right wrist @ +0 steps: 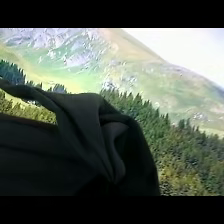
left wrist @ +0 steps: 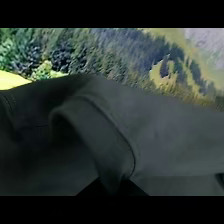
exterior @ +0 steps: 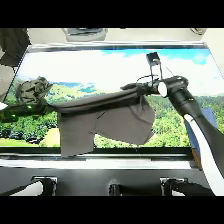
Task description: Fold the shirts.
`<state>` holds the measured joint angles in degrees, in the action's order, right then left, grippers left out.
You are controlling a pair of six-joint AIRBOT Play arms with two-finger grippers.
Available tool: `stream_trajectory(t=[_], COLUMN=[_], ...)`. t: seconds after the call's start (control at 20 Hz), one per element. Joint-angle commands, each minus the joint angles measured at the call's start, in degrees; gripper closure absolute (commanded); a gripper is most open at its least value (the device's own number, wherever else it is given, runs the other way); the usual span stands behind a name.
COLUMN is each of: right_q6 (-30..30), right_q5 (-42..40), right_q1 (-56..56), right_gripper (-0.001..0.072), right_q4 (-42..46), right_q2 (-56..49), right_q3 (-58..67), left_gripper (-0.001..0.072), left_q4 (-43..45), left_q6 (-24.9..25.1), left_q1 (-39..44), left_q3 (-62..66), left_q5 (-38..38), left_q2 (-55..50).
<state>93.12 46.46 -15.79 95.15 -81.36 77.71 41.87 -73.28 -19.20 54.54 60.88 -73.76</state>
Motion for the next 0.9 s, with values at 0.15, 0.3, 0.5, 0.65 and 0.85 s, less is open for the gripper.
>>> stream_trajectory(t=[0.15, 0.3, 0.5, 0.65, 0.85], right_q6=[-0.66, -12.79, -21.53, -27.98, -30.56], right_q5=[1.57, 12.15, 30.45, 37.83, 39.06], right_q1=[0.98, 7.39, 20.96, 26.36, 26.64], right_gripper=[0.0253, 0.0215, 0.0215, 0.0213, 0.01], right_q4=[-6.62, -6.6, -10.34, -16.04, -19.98], right_q2=[-4.83, 1.27, 5.46, 5.46, 5.46], right_q3=[0.92, 4.07, 3.72, -1.6, -10.43], left_gripper=[0.0395, 0.0257, 0.0252, 0.0252, 0.0252], left_q4=[-4.83, 0.92, 18.38, 16.7, 16.13], left_q6=[4.5, 3.72, -3.87, -0.68, -0.02], left_q1=[-0.55, -5.38, -7.17, -5.46, -1.2], left_q3=[0.92, 9.22, 8.98, 1.09, -2.67], left_q5=[0.15, 7.52, 14.91, 13.55, 7.37], left_q2=[-8.79, -8.76, -8.81, -8.83, -9.29])
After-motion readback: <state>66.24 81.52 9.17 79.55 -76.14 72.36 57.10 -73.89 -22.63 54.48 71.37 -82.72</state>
